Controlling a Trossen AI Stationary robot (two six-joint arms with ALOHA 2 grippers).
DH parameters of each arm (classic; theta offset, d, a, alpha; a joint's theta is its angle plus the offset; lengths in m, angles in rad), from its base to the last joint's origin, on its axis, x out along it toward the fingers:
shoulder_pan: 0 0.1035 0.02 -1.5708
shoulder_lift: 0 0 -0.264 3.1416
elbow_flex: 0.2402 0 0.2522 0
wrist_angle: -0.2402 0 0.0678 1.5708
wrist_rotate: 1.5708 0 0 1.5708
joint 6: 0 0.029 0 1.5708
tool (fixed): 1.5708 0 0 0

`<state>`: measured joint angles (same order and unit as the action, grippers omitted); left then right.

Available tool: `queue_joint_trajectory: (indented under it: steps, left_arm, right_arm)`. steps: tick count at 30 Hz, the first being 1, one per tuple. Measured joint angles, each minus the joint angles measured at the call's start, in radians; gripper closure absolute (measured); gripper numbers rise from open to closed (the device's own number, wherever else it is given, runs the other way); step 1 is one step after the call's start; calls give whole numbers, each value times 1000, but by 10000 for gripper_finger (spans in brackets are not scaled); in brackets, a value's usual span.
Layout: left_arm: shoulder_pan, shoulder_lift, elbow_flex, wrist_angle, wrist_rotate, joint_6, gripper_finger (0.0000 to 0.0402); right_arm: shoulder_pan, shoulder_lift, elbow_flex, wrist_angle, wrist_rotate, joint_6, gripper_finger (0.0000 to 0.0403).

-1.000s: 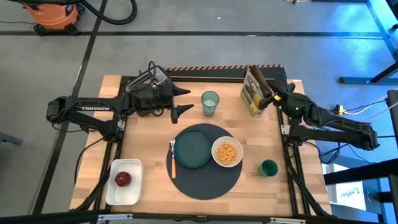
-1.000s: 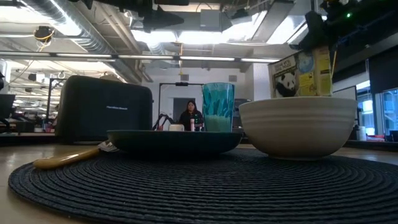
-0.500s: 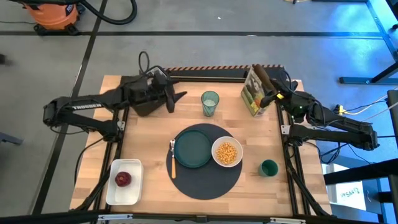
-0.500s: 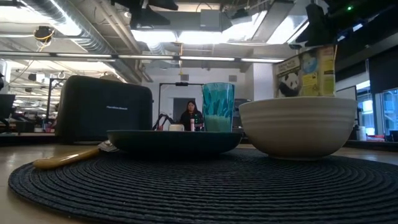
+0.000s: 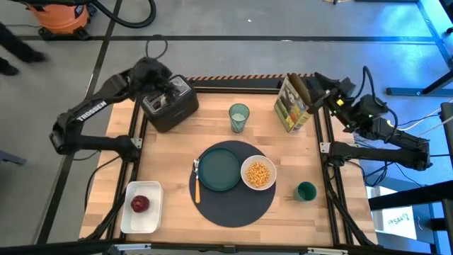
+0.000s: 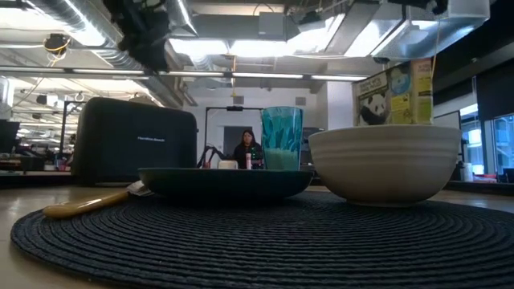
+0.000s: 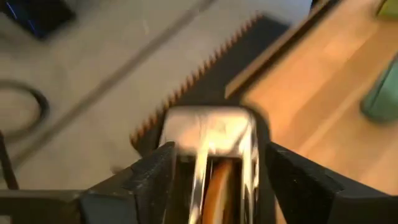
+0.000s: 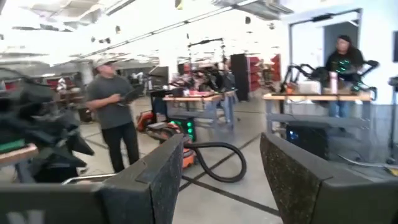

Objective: Arrange a breakfast setting
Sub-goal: Put the toasted bagel on the dark green plate

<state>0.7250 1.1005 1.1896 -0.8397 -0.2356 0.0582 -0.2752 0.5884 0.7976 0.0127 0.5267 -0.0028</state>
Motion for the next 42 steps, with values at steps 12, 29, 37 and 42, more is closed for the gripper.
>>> queue_joint_trajectory:
  steps: [12, 29, 37, 42]
  left_arm:
    - [127, 52, 0, -162, 173, 82, 250]
    - [186, 183, 2, -192, 194, 139, 330]
    - [186, 142, -2, -200, 157, 128, 390]
    - [179, 45, -2, -205, 109, 79, 392]
  right_arm:
    - [0, 98, 28, -51, -77, 25, 198]
    - [0, 86, 27, -67, -99, 37, 198]
    - [0, 88, 27, -62, -70, 47, 198]
    - [0, 87, 27, -28, -67, 47, 198]
